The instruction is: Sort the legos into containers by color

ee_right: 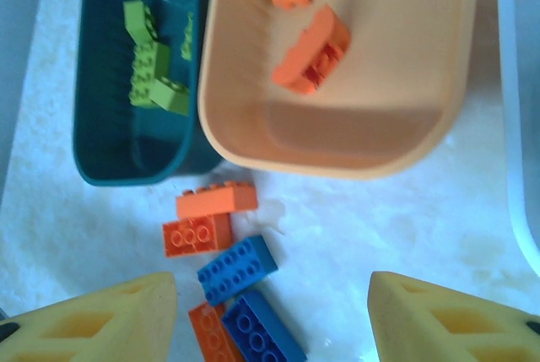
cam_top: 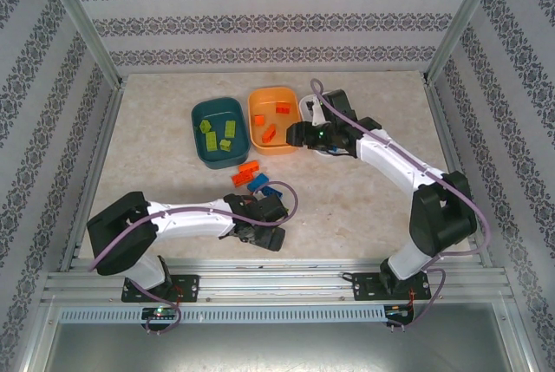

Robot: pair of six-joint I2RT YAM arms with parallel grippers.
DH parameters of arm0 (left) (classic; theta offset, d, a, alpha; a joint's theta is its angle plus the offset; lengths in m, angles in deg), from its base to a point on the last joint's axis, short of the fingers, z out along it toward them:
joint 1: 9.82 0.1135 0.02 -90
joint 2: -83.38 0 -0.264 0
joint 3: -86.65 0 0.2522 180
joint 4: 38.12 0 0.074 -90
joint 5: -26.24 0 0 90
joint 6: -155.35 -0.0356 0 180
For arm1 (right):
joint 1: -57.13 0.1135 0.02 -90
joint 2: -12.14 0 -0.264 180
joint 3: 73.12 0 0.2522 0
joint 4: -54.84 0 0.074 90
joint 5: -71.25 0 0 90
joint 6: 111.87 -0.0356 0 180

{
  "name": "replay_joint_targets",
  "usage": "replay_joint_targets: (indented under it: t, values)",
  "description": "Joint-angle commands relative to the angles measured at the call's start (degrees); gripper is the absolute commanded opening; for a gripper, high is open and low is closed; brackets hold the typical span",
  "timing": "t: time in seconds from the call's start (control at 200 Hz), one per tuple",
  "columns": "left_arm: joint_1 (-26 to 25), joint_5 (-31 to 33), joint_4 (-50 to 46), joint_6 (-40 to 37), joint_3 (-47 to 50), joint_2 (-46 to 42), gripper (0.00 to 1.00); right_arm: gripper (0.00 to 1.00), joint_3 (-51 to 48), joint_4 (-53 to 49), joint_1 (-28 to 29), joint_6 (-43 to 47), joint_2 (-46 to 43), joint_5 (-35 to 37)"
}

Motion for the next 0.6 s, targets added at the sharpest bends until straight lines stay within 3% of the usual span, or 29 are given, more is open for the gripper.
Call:
replay_joint_targets:
  t: [0.0,0.225,0.355,0.6]
  values:
    - [-0.8,-0.1,0.5,1.0,-1.7,1.7,0.91,0.61,-2.5,2.4,-0.9,-0.4,-2.8,-0.7]
    - [-0.8,-0.1,0.3,1.2,-1.4,2.4,0.84,0.62,-5.6,3.9,-1.1,-1.2,-3.9,-1.1]
    - [-0.8,-0.4,0.0,1.3,-1.3,2.7,0.70,0.61,-6.9,4.4,-1.3,-1.5,-4.9,-0.8]
    - [-0.7,0.3,-1.9,1.4,-1.4,0.0,0.68,0.61,-8.7,3.6,-1.7,-1.2,-7.0,-0.3]
